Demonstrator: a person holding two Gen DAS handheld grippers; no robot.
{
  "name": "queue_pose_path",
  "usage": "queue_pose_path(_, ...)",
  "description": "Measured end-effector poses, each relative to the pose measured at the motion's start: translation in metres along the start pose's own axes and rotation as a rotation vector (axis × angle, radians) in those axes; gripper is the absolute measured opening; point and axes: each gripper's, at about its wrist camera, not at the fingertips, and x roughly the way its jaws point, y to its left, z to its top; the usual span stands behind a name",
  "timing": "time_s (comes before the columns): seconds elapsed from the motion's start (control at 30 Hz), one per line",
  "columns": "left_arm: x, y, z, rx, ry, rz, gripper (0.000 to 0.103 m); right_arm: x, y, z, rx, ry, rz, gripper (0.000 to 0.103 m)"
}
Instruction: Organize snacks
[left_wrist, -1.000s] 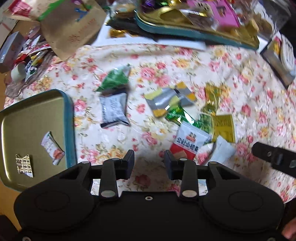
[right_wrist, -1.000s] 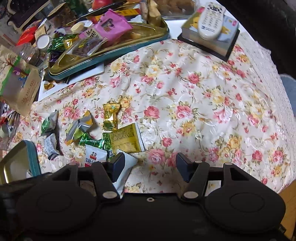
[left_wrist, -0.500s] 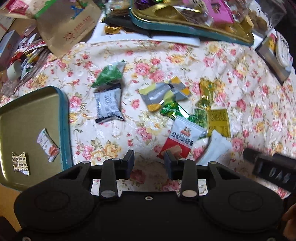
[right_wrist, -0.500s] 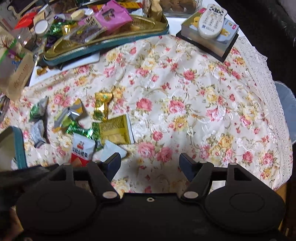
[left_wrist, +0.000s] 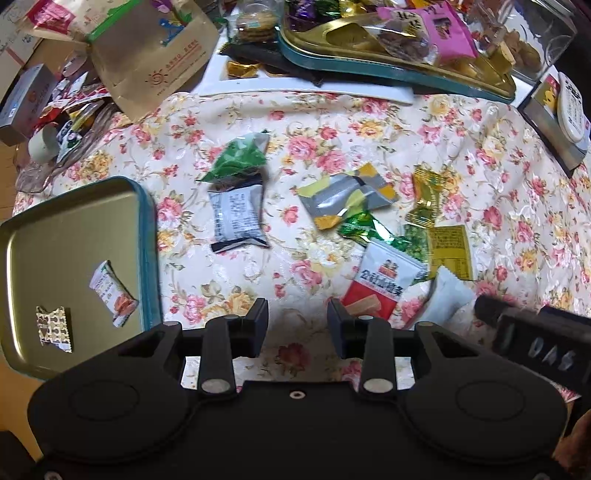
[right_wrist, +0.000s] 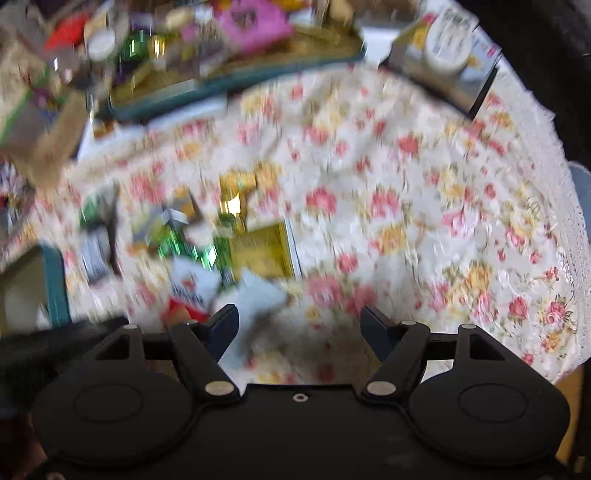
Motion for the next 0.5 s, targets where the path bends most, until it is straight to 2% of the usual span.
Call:
queue_pose_path(0.1,-0.001,0.01,0.0,-0.015,-0.012,0.012,0.046,0.001,0.0,0.003,0.038,-0.005,0.036,0.075)
queue_pose_path(0.2,-0.001,0.021,0.001,-0.031,-0.016,0.021,0.046,0.014,0.001,0.006,0.068,0.085,0.091,0.065)
queue_pose_path(0.3,-0.001,0.033,0.001,-0.058,-0.014,0.004,0.046,0.027,0.004,0.005,0.096,0.149,0.125,0.065)
queue_pose_path(0.37,-0.001,0.042,0.002,-0.078,-0.019,0.001,0.046,0.033,0.007,0.005,0.107,0.164,0.115,0.065)
queue_pose_path(0.4,-0.002,0.046,0.002,-0.085,-0.022,0.002,0.046,0.036,0.008,0.005,0.115,0.168,0.105,0.062)
queue_pose_path(0.43,-0.002,0.049,0.003,-0.091,-0.024,0.004,0.046,0.04,0.009,0.004,0.122,0.174,0.098,0.052)
queue_pose_path(0.5,-0.001,0.054,0.004,-0.105,-0.023,0.005,0.046,0.047,0.01,0.005,0.127,0.192,0.091,0.046)
